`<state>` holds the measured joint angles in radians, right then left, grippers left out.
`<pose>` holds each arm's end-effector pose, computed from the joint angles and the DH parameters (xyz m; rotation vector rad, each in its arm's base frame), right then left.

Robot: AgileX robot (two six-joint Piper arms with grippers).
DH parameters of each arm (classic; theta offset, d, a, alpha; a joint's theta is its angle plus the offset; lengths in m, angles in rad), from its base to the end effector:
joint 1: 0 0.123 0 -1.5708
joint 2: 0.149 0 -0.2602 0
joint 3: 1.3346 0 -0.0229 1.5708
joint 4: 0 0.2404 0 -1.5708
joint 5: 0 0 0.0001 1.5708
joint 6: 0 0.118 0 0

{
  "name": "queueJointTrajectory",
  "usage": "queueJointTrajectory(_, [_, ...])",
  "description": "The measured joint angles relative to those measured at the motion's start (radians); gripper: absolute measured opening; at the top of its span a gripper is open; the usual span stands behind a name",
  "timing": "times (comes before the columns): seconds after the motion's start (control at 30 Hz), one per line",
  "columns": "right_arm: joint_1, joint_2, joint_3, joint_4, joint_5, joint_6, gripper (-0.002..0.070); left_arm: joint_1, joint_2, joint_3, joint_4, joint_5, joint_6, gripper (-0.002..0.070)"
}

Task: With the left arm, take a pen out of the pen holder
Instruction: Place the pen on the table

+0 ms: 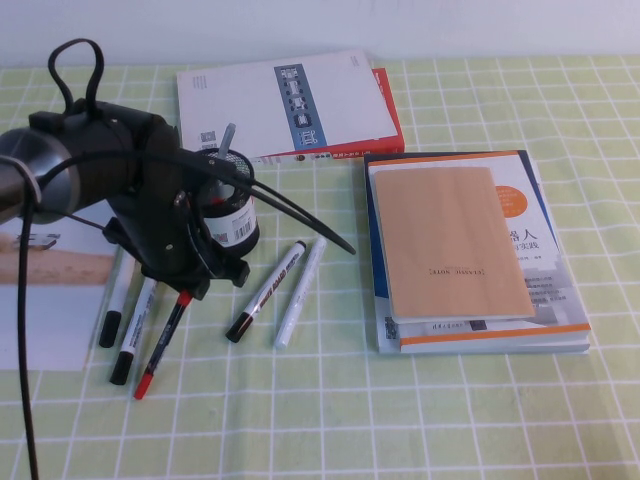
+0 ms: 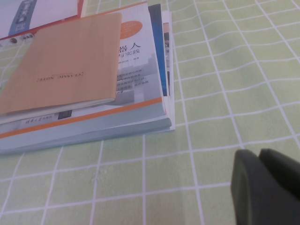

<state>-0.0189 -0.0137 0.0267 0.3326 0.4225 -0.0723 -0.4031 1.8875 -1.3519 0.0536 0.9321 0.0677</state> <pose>0.0912 0.0141 0.1610 0.1480 1.8988 0.2727 0.3384 -0.1388 0.1561 0.7270 2.8552 0.0200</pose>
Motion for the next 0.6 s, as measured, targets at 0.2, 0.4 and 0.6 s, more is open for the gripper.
queueJointTrajectory(0.2, [0.000,0.000,0.000,0.000,0.000,0.000,-0.0015,0.002,0.001,0.000,0.000,-0.014,0.006,0.0183])
queueJointTrajectory(0.4, [0.000,0.000,0.000,0.000,0.000,0.000,-0.0015,0.002,0.001,0.000,0.000,-0.010,-0.008,0.0243])
queueJointTrajectory(0.6, [0.000,0.000,0.000,0.000,0.000,0.000,-0.0015,0.003,-0.053,0.000,0.004,0.032,-0.031,0.0249])
